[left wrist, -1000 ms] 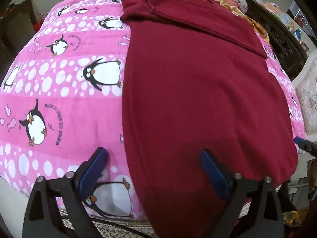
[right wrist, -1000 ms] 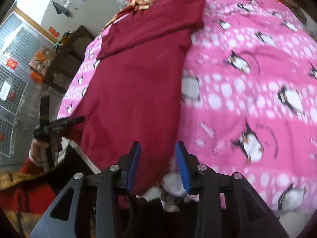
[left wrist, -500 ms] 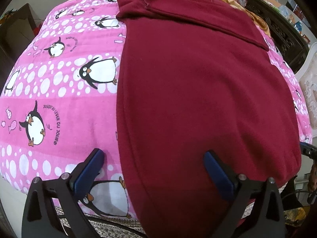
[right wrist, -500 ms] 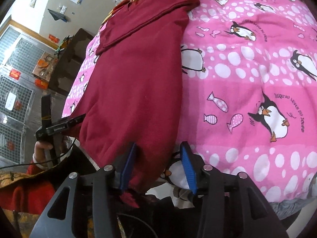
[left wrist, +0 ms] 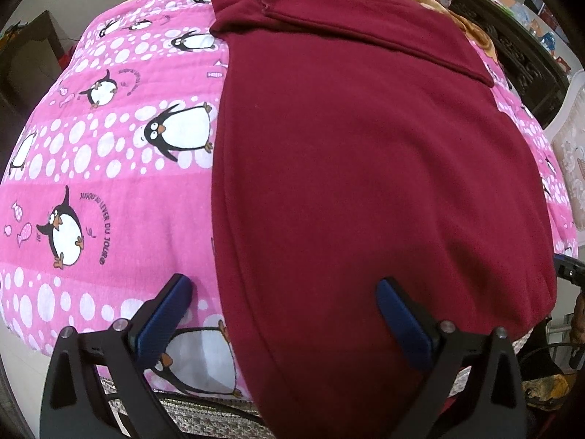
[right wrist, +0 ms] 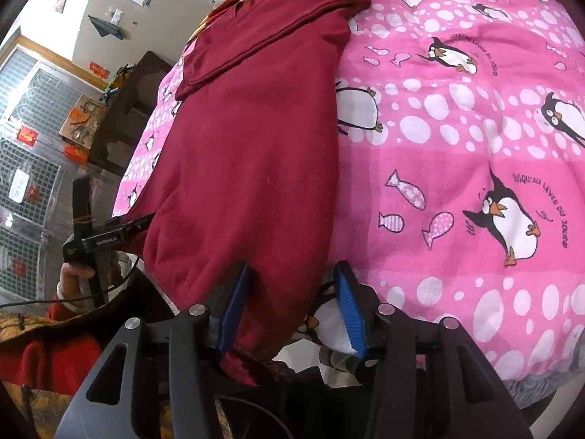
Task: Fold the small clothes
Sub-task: 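Move both grippers down to the sweatshirt hem, then grasp the sweatshirt hem with both grippers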
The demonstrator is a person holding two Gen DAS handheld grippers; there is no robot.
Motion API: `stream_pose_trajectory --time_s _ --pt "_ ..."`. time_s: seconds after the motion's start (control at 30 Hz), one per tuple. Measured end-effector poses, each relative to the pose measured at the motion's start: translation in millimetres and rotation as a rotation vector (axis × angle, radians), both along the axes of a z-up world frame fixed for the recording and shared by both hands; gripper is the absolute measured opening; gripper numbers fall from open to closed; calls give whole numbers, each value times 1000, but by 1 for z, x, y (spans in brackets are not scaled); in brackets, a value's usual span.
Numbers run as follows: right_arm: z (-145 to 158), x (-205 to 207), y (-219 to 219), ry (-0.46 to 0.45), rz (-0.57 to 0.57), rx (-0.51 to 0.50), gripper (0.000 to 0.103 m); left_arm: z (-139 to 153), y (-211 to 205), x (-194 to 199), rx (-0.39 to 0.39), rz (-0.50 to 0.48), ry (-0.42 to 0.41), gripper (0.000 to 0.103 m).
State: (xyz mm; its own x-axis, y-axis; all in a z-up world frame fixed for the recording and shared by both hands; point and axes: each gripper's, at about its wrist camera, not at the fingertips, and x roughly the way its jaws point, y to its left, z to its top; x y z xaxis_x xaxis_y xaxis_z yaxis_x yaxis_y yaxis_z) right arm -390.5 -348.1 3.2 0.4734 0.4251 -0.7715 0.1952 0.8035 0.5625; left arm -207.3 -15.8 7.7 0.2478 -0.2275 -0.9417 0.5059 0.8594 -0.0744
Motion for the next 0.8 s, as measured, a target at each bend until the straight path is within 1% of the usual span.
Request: stream_pose_trajectory --time_s 0.1,0.13,0.17,0.2,0.27,0.3,0.33,0.37,0.4,0.47,0.5,0.53,0.6,0.63,0.7,0.73,0.77,0.8 --pt "2 1 1 -5 4 -18 65 1 1 -2 0 -3 7 103" --pt "4 1 2 -14 3 -34 62 1 1 -3 0 -5 8 103" --pt "7 1 3 -23 3 -42 53 1 2 -5 -1 -8 9 103" --pt "10 1 5 -33 3 -57 50 1 2 -6 0 -11 9 103" --pt "17 2 7 -49 13 -92 37 2 3 -10 0 -16 11 101" --pt "20 2 8 -54 23 -106 35 3 4 -12 -3 -17 13 99" --pt "25 3 10 -62 37 -124 34 5 6 -13 -11 -17 17 92" --pt "29 4 10 -72 49 -135 32 7 8 -14 -16 -14 19 81" --pt "36 4 11 -90 63 -142 32 11 12 -13 -31 -2 26 74" --pt "47 5 11 -129 77 -129 32 16 20 -9 -68 27 58 40" --pt "51 6 10 -146 79 -112 32 16 24 -7 -93 45 89 35" --pt "52 6 9 -154 79 -99 32 16 26 -6 -101 49 103 34" --pt "49 9 9 -152 86 -80 32 17 26 -7 -94 44 98 34" --pt "46 10 11 -139 88 -76 32 17 25 -9 -86 40 89 35" --pt "34 11 10 -97 75 -25 33 17 24 -11 -79 34 81 35" --pt "26 11 8 -74 63 8 35 16 25 -11 -82 36 83 35" --pt "21 11 8 -59 56 30 41 17 25 -12 -84 38 84 35" --pt "15 10 8 -39 55 50 43 16 27 -12 -86 40 86 35"
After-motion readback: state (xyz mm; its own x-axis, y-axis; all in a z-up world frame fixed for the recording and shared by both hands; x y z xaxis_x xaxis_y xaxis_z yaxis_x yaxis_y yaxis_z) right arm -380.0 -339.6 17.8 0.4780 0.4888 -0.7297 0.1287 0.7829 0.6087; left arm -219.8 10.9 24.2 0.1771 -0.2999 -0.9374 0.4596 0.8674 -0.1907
